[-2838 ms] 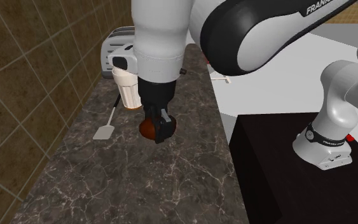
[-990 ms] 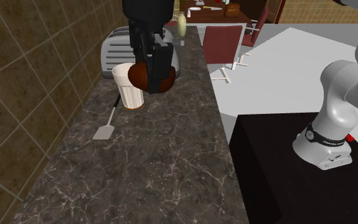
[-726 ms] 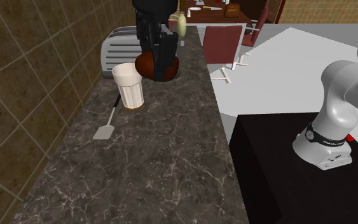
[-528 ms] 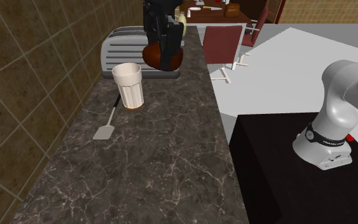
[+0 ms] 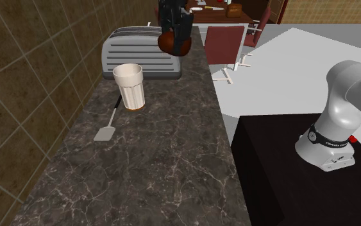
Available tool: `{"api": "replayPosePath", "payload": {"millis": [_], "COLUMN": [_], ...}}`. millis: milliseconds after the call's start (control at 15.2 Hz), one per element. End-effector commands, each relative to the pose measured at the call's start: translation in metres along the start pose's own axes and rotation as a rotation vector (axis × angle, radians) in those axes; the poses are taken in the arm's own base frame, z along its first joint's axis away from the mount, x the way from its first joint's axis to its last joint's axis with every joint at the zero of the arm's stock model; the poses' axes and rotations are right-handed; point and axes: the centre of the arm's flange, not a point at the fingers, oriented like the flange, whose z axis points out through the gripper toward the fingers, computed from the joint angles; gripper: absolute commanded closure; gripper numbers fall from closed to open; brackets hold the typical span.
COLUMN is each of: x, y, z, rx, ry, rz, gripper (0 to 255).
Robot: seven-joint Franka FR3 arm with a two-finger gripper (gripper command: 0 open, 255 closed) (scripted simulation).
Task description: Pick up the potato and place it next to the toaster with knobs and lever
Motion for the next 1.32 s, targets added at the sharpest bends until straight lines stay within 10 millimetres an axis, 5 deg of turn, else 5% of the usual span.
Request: {"api": "replayPosePath", "payload": {"millis": [0, 1254], "x": [-0.016, -0.17], "y": [0.024, 0.222], "z": [-0.002, -0.003], "rx": [0.0, 0.0], "ry": [0.001, 0.001], "rz": [-0.002, -0.002], "gripper": [255, 255]}}
